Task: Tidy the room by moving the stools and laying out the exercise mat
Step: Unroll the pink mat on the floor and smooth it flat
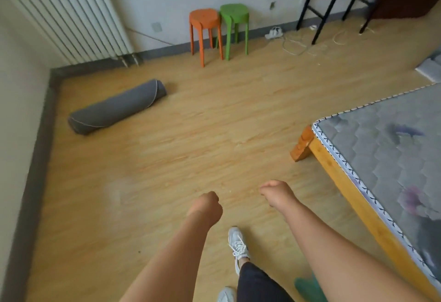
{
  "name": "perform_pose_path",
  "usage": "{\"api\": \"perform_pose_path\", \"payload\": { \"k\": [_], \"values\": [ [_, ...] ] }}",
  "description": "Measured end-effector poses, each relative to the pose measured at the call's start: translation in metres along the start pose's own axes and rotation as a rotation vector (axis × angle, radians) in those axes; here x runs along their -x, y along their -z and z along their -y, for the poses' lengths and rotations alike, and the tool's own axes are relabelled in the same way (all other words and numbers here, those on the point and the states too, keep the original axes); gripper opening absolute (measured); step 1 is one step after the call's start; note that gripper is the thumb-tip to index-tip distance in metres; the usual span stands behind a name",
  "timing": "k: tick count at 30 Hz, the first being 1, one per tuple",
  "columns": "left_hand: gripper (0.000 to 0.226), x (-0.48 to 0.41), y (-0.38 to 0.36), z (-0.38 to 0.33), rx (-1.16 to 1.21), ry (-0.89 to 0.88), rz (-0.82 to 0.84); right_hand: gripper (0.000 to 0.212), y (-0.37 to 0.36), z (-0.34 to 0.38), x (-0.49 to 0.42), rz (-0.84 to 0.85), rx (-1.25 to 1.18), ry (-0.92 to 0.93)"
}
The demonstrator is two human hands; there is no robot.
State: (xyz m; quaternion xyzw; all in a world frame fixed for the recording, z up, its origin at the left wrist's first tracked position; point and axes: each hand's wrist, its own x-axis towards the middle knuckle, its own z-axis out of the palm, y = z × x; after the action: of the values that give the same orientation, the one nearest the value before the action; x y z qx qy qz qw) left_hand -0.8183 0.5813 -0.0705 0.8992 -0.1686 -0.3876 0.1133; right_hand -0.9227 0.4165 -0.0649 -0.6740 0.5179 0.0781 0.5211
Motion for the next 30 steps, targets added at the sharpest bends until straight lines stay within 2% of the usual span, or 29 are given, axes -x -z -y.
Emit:
{"api": "perform_pose_path", "payload": {
  "k": [6, 12, 21, 30],
  "values": [
    [0.043, -0.057, 0.066, 0.023, 0.105, 0.161, -0.101, 0.01, -0.039, 0.088, -0.079, 0.14, 0.175, 0.107],
    [0.043, -0.096, 0.118, 0.05, 0.209, 0.219, -0.184, 0.014, -0.091, 0.169, -0.126, 0.223, 0.402, 0.197],
    [0.047, -0.174, 0.23, 0.153, 0.246, 0.292, -0.227, 0.008, -0.253, 0.305, -0.165, 0.369, 0.527, 0.292],
    [0.046, -0.24, 0.364, 0.241, 0.166, 0.368, -0.229, 0.008, -0.359, 0.422, -0.186, 0.414, 0.561, 0.331]
  ]
}}
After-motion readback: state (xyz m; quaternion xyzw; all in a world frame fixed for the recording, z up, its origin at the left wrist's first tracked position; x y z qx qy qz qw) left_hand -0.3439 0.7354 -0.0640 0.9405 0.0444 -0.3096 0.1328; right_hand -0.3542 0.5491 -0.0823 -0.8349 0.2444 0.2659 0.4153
